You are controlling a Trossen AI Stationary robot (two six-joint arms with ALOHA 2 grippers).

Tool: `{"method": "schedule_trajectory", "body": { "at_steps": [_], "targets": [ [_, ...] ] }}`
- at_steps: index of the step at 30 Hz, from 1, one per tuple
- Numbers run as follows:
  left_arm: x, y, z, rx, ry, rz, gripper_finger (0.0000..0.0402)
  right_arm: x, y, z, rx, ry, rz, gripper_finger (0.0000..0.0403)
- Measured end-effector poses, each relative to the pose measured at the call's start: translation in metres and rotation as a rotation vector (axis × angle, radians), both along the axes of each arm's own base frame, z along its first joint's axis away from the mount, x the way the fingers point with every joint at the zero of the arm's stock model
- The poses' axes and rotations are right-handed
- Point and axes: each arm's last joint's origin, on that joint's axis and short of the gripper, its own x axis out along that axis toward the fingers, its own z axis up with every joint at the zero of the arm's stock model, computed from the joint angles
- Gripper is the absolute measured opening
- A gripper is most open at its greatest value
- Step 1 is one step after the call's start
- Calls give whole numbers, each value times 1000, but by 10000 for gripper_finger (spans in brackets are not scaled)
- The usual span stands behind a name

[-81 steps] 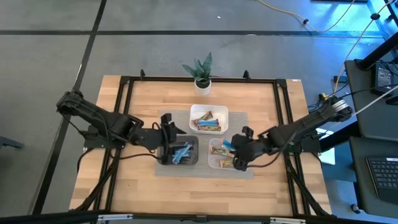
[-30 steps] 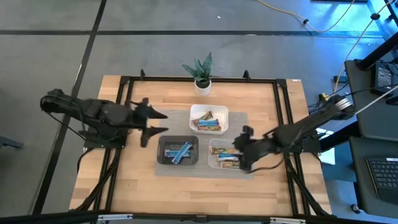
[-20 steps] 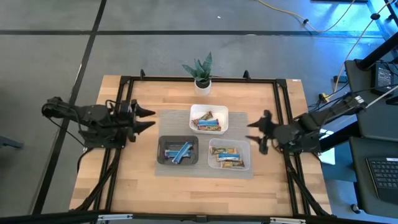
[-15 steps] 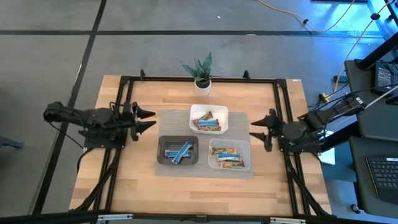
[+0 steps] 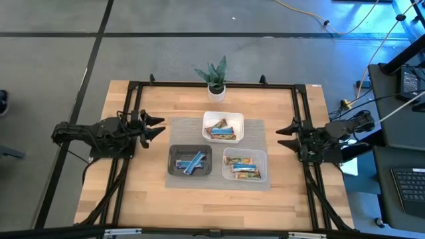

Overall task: Pick and place Granola Bars by type
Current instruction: Return to Home Position

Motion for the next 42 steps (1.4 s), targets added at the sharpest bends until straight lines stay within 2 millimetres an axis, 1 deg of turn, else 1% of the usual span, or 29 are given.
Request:
{"method": "schedule_trajectory", "body": {
  "at_steps": [1,4,8,12,15,23,26,31,35,42],
  "targets": [
    [0,1,-3,6,-2,4,231,-3,-1,-2,4,-29,4,237],
    [2,3,-13,12,21,25,231,-1,-1,-7,-21,-10,-10,237],
    [4,6,-23,12,53,47,231,-2,-1,-5,-35,-24,-8,237],
    [5,7,-24,47,39,36,231,-2,-1,-5,-71,-28,-5,237],
    [5,9,-25,62,33,46,231,2,0,-8,-69,-53,-5,237],
    [5,13,-25,86,37,65,231,12,5,-27,-63,-103,-4,237],
    [5,14,-25,120,49,73,231,15,7,-34,-58,-135,-6,237],
    [5,14,-25,188,71,75,231,21,9,-51,-55,-182,-10,237],
    [5,14,-25,190,71,76,231,21,9,-52,-25,-176,-13,237],
    [5,14,-25,190,70,76,231,21,7,-52,-116,-169,-80,237]
  ]
}}
